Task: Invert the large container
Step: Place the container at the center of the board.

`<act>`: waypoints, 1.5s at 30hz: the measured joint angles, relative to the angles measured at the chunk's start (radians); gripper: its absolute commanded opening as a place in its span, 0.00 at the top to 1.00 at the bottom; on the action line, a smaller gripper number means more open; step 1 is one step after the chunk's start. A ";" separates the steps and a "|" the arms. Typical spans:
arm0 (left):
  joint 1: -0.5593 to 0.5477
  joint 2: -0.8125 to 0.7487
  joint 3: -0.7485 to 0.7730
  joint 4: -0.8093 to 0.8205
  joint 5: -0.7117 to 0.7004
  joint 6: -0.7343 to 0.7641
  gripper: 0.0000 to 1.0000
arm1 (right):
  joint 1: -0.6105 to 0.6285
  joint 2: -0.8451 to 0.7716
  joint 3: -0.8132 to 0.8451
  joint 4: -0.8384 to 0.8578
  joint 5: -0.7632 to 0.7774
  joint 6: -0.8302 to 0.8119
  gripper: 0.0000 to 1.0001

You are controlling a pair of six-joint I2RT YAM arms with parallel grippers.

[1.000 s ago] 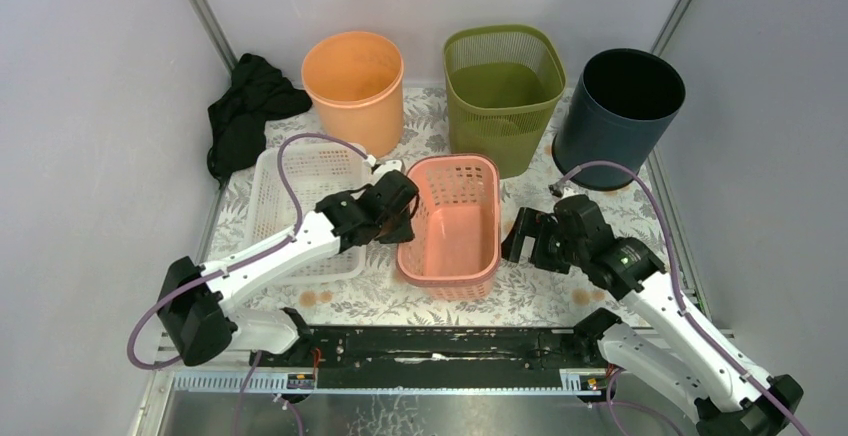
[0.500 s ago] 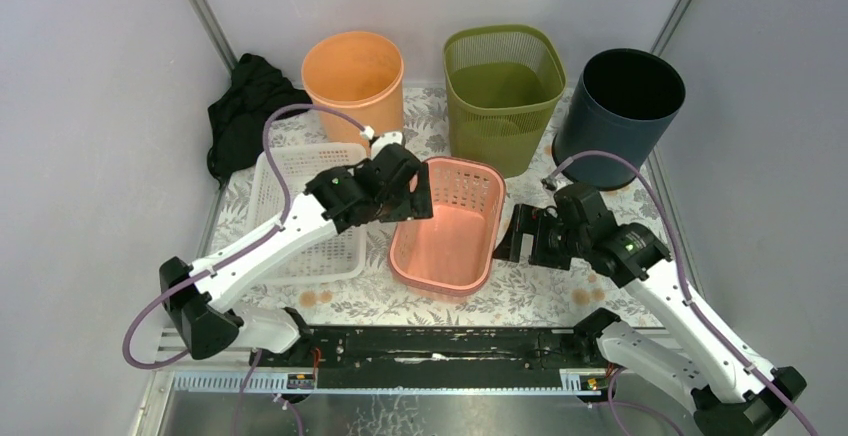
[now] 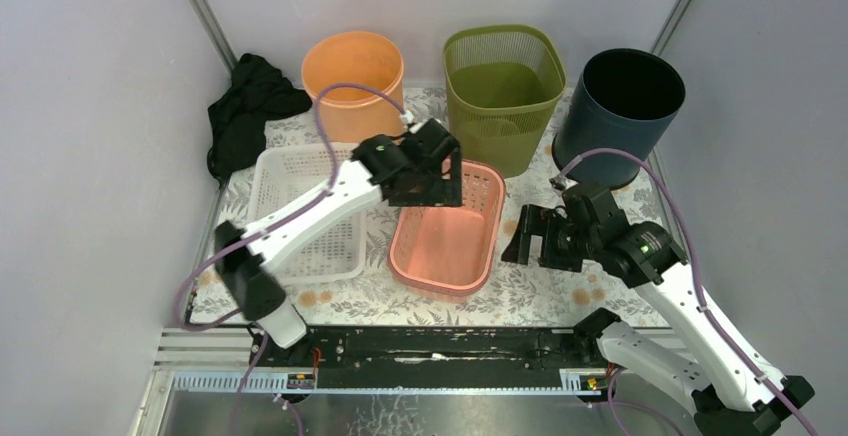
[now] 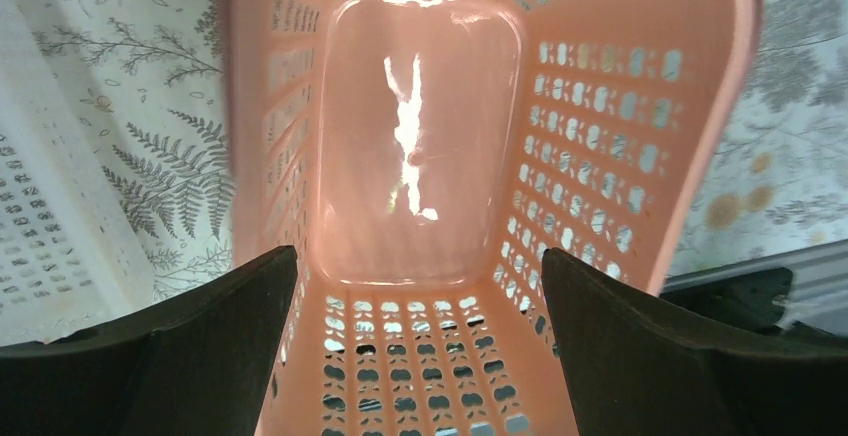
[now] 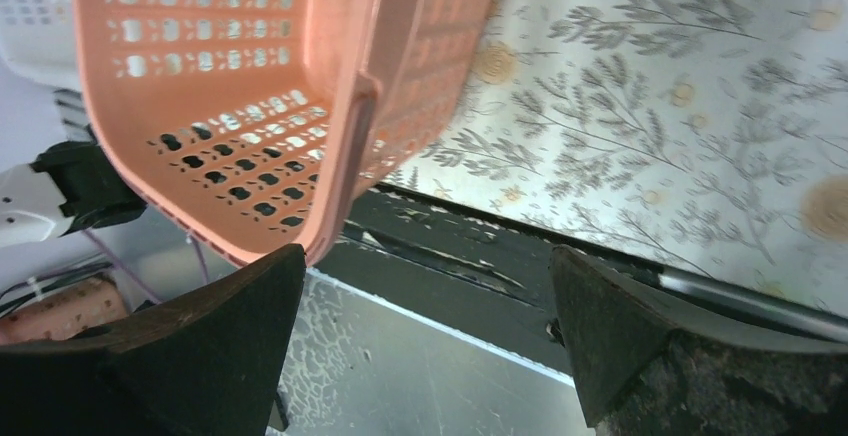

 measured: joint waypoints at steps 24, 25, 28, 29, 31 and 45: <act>-0.139 0.219 0.210 -0.016 0.093 0.069 0.00 | 0.000 -0.129 -0.029 -0.071 0.148 0.050 0.00; -0.150 0.227 0.232 -0.014 0.104 0.066 0.00 | 0.000 -0.138 -0.030 -0.071 0.156 0.048 0.00; -0.189 0.268 0.319 -0.005 0.132 0.061 0.04 | 0.000 -0.175 -0.031 -0.072 0.184 0.038 0.00; -0.199 0.285 0.340 -0.004 0.138 0.060 0.04 | 0.000 -0.187 -0.031 -0.072 0.192 0.034 0.00; -0.217 0.329 0.377 -0.007 0.143 0.059 0.04 | 0.000 -0.210 -0.031 -0.072 0.209 0.025 0.00; -0.231 0.477 0.426 -0.046 0.097 0.059 0.06 | 0.000 -0.281 -0.031 -0.059 0.214 -0.030 0.01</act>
